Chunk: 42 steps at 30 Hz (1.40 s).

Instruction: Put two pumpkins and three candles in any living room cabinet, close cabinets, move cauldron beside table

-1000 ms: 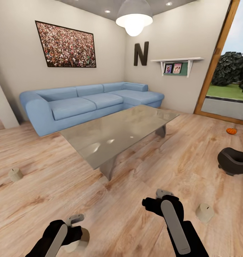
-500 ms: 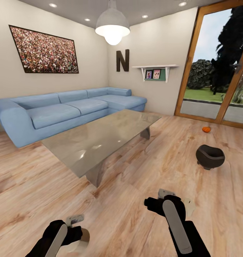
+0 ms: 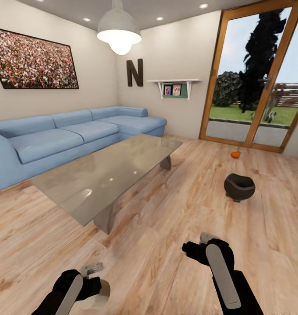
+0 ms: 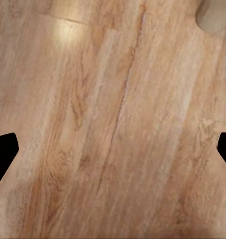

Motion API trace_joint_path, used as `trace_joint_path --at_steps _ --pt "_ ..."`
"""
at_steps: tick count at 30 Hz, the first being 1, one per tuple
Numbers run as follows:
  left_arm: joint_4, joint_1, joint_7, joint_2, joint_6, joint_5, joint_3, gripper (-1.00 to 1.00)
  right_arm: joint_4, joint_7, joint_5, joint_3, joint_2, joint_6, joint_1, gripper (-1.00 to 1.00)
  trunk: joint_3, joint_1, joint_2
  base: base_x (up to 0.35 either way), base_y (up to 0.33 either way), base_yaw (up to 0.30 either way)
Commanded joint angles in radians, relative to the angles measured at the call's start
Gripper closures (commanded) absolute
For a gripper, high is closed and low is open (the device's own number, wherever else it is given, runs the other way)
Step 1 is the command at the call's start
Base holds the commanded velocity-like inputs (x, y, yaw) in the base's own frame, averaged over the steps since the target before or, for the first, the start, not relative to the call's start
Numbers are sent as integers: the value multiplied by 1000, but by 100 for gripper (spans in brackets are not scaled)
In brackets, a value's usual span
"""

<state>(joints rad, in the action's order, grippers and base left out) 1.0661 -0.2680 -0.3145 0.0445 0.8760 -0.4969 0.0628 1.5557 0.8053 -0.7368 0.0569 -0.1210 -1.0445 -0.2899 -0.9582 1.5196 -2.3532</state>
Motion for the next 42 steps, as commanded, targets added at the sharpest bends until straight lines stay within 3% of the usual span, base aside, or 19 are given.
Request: trace_joint_path --at_steps 1,7,15,23,26,36,42 --pt "-1 0 0 0 0 0 0 100 0 0 -3 0 0 0 0 -100 2 -4 7 0 0 -207" --pt "-1 1 0 -2 0 1 1 100 0 0 -10 -9 2 1 0 -100 13 -27 49 0 0 -210" --pt "1 0 -3 -9 10 1 3 100 -9 0 -12 -102 1 0 0 -100 31 -58 105 0 0 -234" --pt "8 0 -14 -31 32 13 8 100 -12 1 -12 -109 1 0 0 -100 49 -88 161 0 0 -248" --pt "4 0 -23 -55 28 13 21 100 -12 2 -12 -107 0 0 0 -100 58 -100 182 0 0 -137" --pt "-15 0 -199 -75 -28 13 44 100 -44 -4 -1 -98 3 6 0 -100 85 -134 245 0 0 -11" --pt "-26 0 -223 -84 -40 12 54 100 -78 -5 -3 -95 2 8 0 -100 85 -134 245 0 0 0"
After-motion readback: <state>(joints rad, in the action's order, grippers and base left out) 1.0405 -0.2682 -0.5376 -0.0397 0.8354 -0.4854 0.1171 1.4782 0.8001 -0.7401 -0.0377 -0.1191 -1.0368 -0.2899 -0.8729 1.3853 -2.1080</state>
